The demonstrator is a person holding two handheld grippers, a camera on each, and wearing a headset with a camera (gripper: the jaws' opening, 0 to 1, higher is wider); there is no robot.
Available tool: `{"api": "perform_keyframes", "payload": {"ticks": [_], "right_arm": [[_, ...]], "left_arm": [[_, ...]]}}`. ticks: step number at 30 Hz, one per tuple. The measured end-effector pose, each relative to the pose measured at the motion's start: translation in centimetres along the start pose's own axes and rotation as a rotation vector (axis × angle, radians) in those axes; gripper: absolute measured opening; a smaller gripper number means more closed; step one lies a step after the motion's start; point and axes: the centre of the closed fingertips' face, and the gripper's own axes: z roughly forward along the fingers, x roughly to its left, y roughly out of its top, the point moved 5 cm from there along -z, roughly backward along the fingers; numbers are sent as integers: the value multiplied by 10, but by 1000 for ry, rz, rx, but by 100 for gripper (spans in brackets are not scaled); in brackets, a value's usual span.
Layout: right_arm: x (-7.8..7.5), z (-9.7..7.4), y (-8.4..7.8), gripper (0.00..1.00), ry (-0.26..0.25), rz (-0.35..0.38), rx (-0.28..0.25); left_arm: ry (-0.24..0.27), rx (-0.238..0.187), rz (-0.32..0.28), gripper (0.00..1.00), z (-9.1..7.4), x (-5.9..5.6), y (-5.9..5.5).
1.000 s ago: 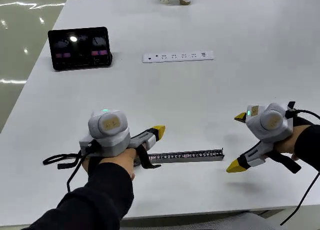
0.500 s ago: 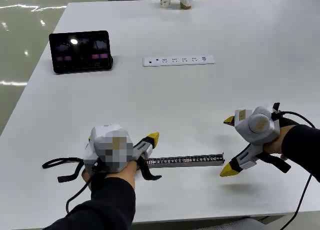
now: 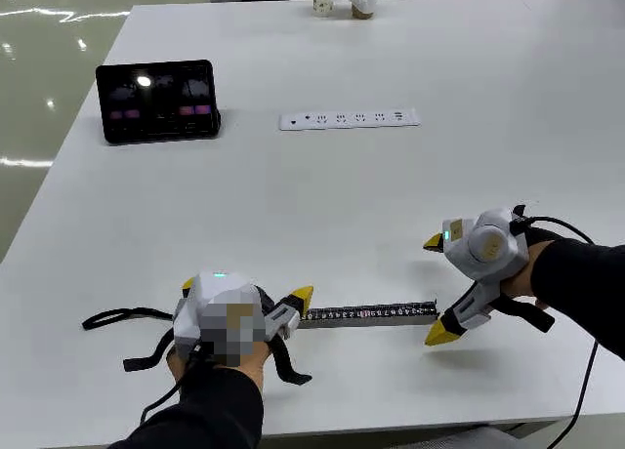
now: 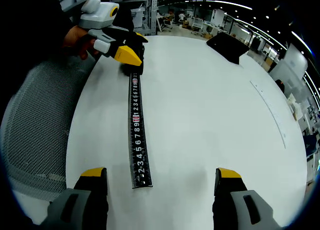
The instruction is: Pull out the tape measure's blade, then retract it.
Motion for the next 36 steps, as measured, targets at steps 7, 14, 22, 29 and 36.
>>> {"api": "perform_keyframes", "payload": {"ticks": [7, 14, 22, 29, 36], "right_arm": [[6, 1, -2, 63, 44, -13, 8], [14, 0, -8, 44, 81, -41, 34], [18, 2, -9, 28, 88, -60, 44], [16, 3, -8, 13, 80, -70, 62], [18, 4, -7, 12, 75, -59, 95]], "left_arm": [[-14, -9, 0, 99, 3, 2, -7], [-15, -12, -8, 99, 4, 4, -8], [-10, -2, -14, 97, 3, 4, -11], [7, 14, -43, 92, 2, 7, -14], [10, 35, -43, 88, 2, 8, -17]]}}
